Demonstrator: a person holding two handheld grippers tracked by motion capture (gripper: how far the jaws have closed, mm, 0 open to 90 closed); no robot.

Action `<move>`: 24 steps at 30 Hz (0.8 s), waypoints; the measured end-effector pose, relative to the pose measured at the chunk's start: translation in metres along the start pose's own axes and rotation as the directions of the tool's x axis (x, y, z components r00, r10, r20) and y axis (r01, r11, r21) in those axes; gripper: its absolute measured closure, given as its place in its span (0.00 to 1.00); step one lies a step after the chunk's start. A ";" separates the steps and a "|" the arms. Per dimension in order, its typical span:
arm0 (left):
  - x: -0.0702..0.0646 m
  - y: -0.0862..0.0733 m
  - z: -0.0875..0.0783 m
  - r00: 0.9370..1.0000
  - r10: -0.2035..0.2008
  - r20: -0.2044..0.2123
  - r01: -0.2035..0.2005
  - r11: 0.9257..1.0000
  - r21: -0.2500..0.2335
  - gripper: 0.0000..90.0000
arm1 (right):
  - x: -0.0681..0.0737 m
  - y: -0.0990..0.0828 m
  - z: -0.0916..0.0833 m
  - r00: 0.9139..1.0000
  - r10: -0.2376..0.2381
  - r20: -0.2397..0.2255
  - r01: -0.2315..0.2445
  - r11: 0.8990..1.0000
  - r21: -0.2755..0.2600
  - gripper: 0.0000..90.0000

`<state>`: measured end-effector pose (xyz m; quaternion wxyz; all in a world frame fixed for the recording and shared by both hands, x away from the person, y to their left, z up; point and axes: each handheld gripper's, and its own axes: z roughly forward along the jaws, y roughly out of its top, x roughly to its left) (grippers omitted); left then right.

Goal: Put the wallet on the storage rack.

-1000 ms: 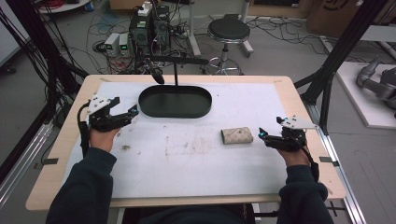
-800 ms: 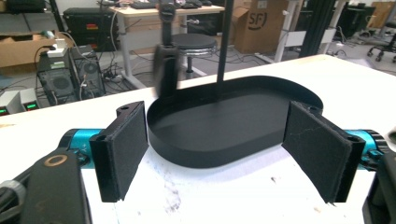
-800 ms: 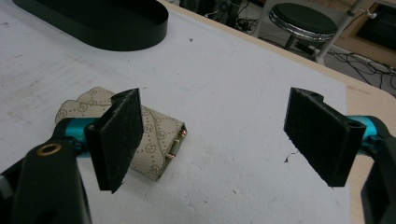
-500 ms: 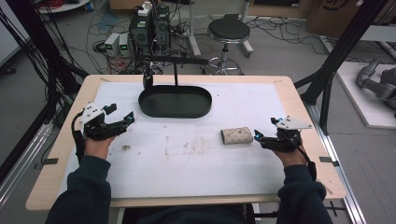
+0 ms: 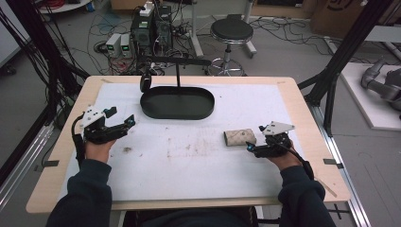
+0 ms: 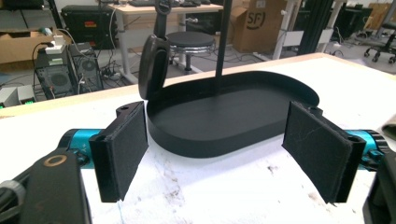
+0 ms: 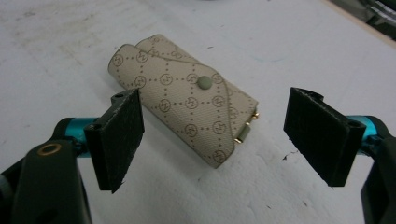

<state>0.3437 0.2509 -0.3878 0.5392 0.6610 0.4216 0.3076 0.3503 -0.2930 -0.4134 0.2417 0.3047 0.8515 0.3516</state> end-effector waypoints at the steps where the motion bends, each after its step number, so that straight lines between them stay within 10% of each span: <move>1: -0.001 -0.001 0.000 1.000 0.000 0.000 0.000 1.000 0.004 0.24 | 0.000 0.000 0.000 1.000 0.000 0.000 0.000 1.000 0.000 0.23; 7: 0.000 -0.002 0.002 1.000 -0.004 0.004 0.004 1.000 0.012 0.24 | -0.005 0.003 0.029 0.998 -0.049 -0.032 0.051 0.997 0.063 0.23; 13: 0.001 -0.002 0.002 1.000 -0.005 0.007 0.005 1.000 0.015 0.24 | -0.013 -0.002 0.042 0.998 0.019 -0.055 -0.011 0.990 0.140 0.28; 20: 0.001 -0.002 0.002 1.000 -0.009 0.006 0.009 1.000 0.017 0.24 | -0.012 -0.002 0.032 0.997 0.045 -0.058 -0.035 0.985 0.170 0.47; 24: 0.002 -0.003 0.002 1.000 -0.010 0.005 0.010 1.000 0.022 0.24 | -0.014 -0.001 0.023 0.988 0.079 -0.135 -0.059 0.988 0.141 0.60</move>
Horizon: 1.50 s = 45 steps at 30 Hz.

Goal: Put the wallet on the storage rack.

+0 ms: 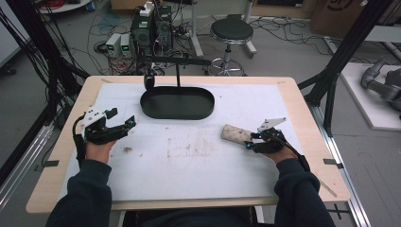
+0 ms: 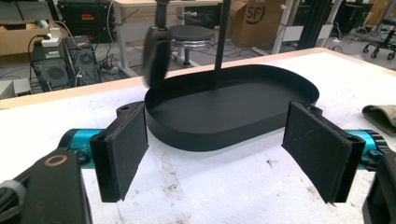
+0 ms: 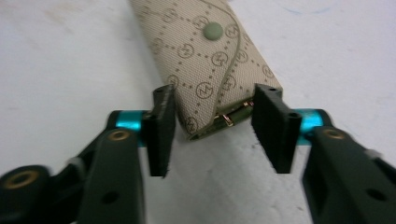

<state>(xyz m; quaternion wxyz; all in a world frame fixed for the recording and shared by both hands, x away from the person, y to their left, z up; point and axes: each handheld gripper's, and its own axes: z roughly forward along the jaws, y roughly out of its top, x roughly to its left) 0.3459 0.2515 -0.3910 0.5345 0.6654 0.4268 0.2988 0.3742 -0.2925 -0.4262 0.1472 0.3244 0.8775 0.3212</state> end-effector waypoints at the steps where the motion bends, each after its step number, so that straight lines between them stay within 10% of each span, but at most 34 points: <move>1: 0.000 0.000 0.000 1.000 -0.003 -0.003 0.003 1.000 0.001 0.24 | 0.000 0.001 -0.002 1.000 -0.009 -0.014 0.009 1.000 -0.011 0.58; 6: 0.001 0.000 0.000 1.000 -0.003 -0.006 0.003 1.000 0.001 0.24 | 0.004 0.009 0.004 0.996 -0.057 0.068 0.061 0.996 -0.067 0.23; 12: 0.001 -0.001 0.001 1.000 -0.007 -0.006 0.007 1.000 0.002 0.24 | -0.005 0.011 0.027 0.996 -0.078 0.031 0.079 0.997 -0.024 0.20; 22: 0.002 -0.001 0.001 1.000 -0.011 -0.006 0.011 1.000 0.003 0.24 | -0.002 0.007 0.020 0.997 0.009 -0.083 -0.005 0.999 0.052 0.33; 30: 0.002 -0.001 0.001 1.000 -0.011 -0.009 0.011 1.000 0.005 0.24 | 0.007 0.021 0.033 1.000 -0.007 0.001 0.007 1.000 -0.003 0.22; 36: 0.002 -0.002 0.001 1.000 -0.010 -0.007 0.010 1.000 0.009 0.24 | 0.003 0.025 0.049 0.999 0.020 -0.027 -0.020 1.000 -0.001 0.22; 45: 0.003 -0.002 0.001 1.000 -0.013 -0.010 0.013 1.000 0.008 0.24 | 0.004 0.029 0.042 1.000 -0.015 -0.005 0.015 1.000 0.000 0.43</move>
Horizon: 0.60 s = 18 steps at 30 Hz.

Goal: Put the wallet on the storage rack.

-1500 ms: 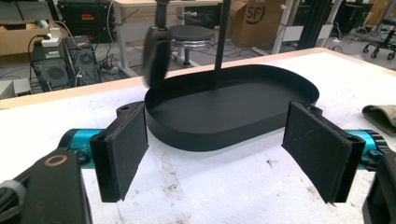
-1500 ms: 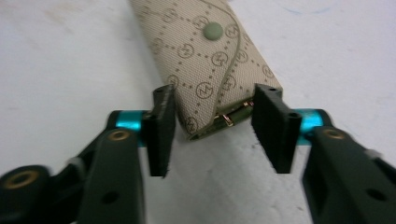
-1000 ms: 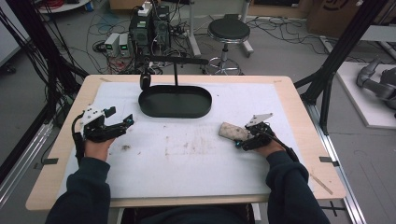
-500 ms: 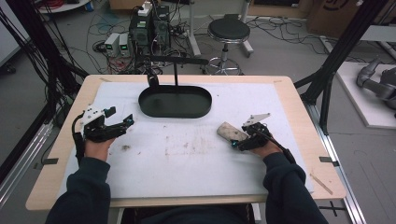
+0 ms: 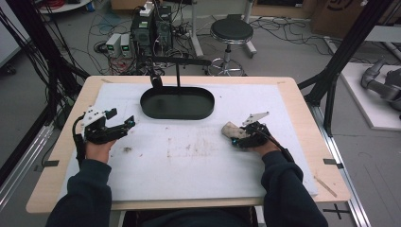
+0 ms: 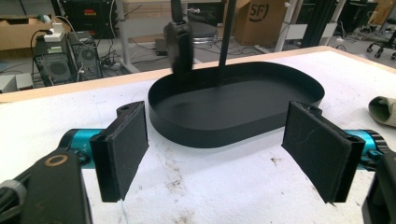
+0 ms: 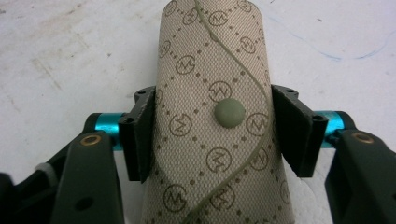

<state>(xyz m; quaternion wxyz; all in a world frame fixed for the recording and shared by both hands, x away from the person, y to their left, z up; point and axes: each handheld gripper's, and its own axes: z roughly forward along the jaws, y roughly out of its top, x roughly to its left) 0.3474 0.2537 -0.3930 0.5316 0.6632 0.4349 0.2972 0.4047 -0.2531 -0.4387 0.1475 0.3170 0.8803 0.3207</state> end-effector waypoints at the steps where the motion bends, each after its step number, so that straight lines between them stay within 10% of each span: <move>1: 0.000 0.000 0.000 1.000 0.001 -0.001 -0.001 1.000 0.001 0.24 | 0.001 0.001 -0.001 1.000 -0.006 0.019 0.006 1.000 0.001 0.44; 18: 0.000 0.001 -0.004 1.000 0.006 0.009 -0.006 1.000 -0.027 0.24 | -0.001 0.074 -0.004 1.000 -0.013 -0.007 0.012 0.987 -0.163 0.45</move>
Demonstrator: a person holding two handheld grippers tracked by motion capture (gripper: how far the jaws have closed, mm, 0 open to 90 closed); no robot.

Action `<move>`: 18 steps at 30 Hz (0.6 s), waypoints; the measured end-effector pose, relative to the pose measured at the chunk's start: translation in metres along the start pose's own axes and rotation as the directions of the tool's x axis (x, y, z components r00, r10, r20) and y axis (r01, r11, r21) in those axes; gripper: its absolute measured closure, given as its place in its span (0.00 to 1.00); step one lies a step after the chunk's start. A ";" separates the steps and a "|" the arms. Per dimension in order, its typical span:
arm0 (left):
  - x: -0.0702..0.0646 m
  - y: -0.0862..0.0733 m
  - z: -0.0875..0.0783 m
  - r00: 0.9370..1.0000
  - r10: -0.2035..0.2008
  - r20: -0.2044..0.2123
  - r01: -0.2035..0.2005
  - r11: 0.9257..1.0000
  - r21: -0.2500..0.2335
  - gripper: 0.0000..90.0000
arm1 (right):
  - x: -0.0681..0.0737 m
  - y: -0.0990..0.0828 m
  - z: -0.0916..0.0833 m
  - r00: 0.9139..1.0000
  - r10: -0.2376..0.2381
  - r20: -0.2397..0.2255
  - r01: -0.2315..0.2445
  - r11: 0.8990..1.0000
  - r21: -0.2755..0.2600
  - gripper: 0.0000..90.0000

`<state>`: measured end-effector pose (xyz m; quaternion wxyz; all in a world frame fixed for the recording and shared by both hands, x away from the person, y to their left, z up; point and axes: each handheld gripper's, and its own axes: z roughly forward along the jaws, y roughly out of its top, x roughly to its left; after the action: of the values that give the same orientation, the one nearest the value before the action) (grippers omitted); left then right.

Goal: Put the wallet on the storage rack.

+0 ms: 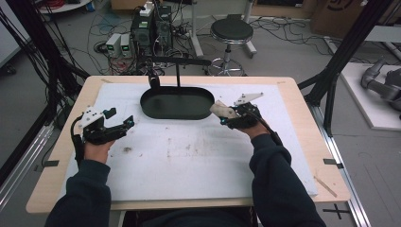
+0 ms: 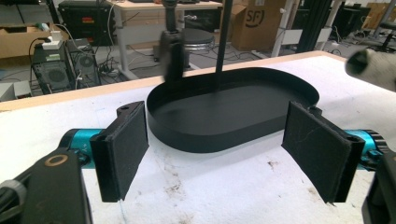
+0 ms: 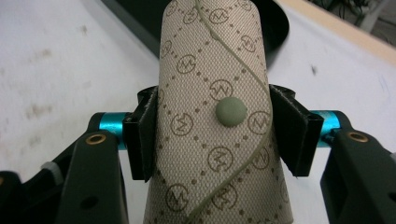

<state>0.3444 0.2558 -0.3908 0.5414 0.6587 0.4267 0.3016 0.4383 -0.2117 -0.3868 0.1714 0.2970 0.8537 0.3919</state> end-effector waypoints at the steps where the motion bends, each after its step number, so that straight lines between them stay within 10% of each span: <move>1: 0.001 0.000 0.000 1.000 0.002 -0.002 -0.002 1.000 0.000 0.24 | 0.001 0.007 0.004 1.000 -0.012 -0.005 0.012 1.000 0.001 0.45; 18: 0.005 -0.002 -0.005 1.000 -0.010 -0.015 0.010 1.000 -0.010 0.25 | 0.024 0.076 0.096 0.997 -0.069 -0.023 0.070 0.997 0.015 0.45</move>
<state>0.3422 0.2630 -0.3923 0.5431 0.6516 0.4324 0.3059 0.4988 -0.1025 -0.3901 0.1729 0.2640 0.8685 0.3822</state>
